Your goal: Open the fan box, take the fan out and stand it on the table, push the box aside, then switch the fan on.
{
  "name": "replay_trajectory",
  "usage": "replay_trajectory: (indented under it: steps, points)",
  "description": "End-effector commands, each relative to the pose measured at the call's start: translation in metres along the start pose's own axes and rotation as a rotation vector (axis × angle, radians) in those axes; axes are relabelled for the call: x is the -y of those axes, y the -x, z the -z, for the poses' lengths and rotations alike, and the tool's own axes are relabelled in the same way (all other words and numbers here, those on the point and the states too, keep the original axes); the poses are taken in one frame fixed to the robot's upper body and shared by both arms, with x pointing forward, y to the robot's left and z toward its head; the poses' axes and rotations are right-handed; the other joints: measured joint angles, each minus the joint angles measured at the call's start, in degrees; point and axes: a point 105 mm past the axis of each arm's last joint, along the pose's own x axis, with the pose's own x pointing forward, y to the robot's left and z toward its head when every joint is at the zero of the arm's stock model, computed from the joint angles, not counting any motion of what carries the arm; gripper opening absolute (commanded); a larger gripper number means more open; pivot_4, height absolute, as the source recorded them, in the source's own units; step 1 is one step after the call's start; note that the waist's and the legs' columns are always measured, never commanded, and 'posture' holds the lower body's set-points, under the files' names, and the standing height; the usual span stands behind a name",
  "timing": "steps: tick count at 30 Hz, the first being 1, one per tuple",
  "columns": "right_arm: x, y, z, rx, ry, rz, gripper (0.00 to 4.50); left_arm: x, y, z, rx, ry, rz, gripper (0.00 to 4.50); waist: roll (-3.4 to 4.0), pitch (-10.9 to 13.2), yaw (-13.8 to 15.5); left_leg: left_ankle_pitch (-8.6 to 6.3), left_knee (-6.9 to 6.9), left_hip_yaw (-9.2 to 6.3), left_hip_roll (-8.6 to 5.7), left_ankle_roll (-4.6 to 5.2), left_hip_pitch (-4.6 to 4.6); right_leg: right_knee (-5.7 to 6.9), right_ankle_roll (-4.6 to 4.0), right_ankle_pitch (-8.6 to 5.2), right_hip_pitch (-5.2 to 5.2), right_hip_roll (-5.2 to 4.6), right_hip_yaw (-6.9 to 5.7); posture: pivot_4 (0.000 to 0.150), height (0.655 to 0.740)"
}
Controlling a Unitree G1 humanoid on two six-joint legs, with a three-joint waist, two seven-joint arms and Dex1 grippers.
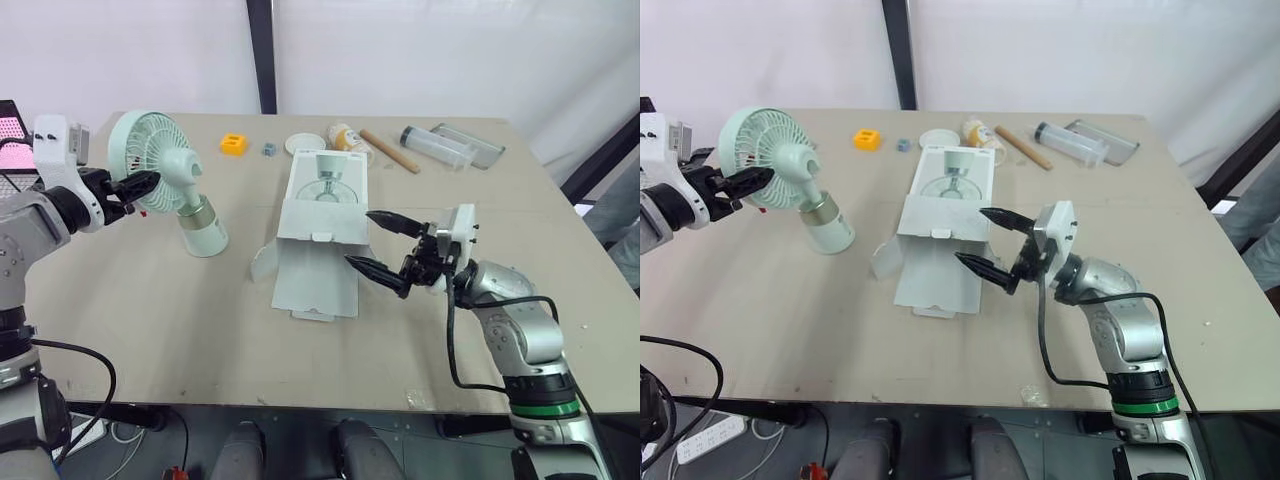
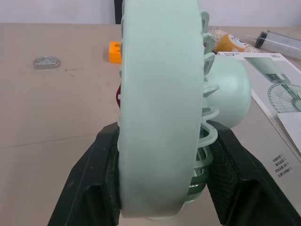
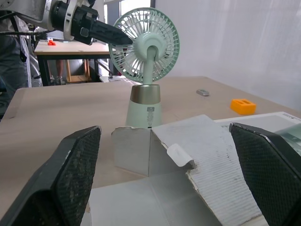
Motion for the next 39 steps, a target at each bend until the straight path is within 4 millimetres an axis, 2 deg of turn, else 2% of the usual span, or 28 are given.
replay_trajectory:
  steps: [1, 5, 7, 9, 11, 12, 18, 26, 39]
  points:
    - [0.001, -0.001, -0.021, 0.063, 0.037, -0.016, 4.5, 0.006, -0.008, 0.023, -0.077, 0.035, 0.03, 1.88, 0.0, 0.0, 0.0, 0.0, 0.0, 0.0, -0.01, 0.0, 0.1, 0.0, 0.03, -0.02, 0.11, 0.0, 0.0, 0.15, 0.74]
    - [-0.001, 0.0, -0.018, 0.05, 0.04, -0.02, 4.5, 0.008, -0.009, 0.024, -0.074, 0.037, 0.041, 1.88, 0.01, 0.0, 0.0, 0.0, -0.01, 0.0, -0.02, 0.0, 0.28, -0.01, 0.05, -0.04, 0.29, -0.01, 0.01, 0.15, 0.74]
    - [-0.001, -0.001, -0.017, 0.046, 0.042, -0.02, 4.5, 0.009, -0.009, 0.024, -0.069, 0.033, 0.041, 2.89, 0.01, -0.01, 0.02, 0.0, -0.02, 0.0, -0.03, 0.0, 0.28, -0.01, 0.06, -0.05, 0.3, -0.03, 0.01, 0.15, 0.74]
    - [-0.001, -0.001, -0.015, 0.038, 0.045, -0.021, 4.5, 0.009, -0.01, 0.022, -0.064, 0.025, 0.044, 3.45, -0.02, 0.01, -0.08, 0.0, -0.02, 0.0, -0.04, 0.0, 0.27, -0.02, 0.07, -0.05, 0.29, -0.04, 0.01, 0.15, 0.74]
    - [-0.001, -0.001, -0.014, 0.033, 0.046, -0.021, 4.5, 0.01, -0.01, 0.021, -0.058, 0.02, 0.047, 4.28, -0.07, 0.03, -0.23, 0.0, -0.06, 0.01, 0.0, 0.0, 0.22, -0.07, 0.06, -0.05, 0.21, -0.01, 0.01, 0.15, 0.74]
    - [-0.001, -0.001, -0.014, 0.032, 0.046, -0.021, 4.5, 0.01, -0.01, 0.02, -0.055, 0.018, 0.049, 4.47, -0.09, 0.04, -0.33, 0.0, -0.09, 0.01, -0.01, 0.0, 0.2, -0.07, 0.06, -0.06, 0.19, -0.02, 0.02, 0.15, 0.74]
    - [-0.001, -0.002, -0.012, 0.024, 0.046, -0.02, 4.5, 0.007, -0.01, 0.022, -0.065, 0.001, 0.039, 4.47, -0.12, 0.06, -0.3, -0.01, -0.11, 0.01, 0.0, -0.01, -0.35, -0.08, -0.23, 0.1, -0.38, -0.02, 0.02, 0.15, 0.74]
    - [-0.003, -0.002, -0.009, 0.016, 0.044, -0.023, 4.5, 0.008, -0.008, 0.034, -0.074, -0.038, 0.051, 4.47, -0.13, 0.07, -0.35, -0.01, -0.11, 0.01, 0.0, -0.01, -0.38, -0.08, -0.05, -0.01, -0.41, -0.02, 0.02, 0.15, 0.74]
    - [-0.003, 0.0, -0.002, -0.015, 0.035, -0.018, 4.5, 0.017, 0.011, 0.035, 0.103, -0.083, 0.147, 4.47, -0.18, 0.1, -0.34, -0.01, -0.15, 0.05, 0.03, -0.01, -0.42, -0.09, -0.15, 0.03, -0.49, -0.01, 0.04, 0.15, 0.74]
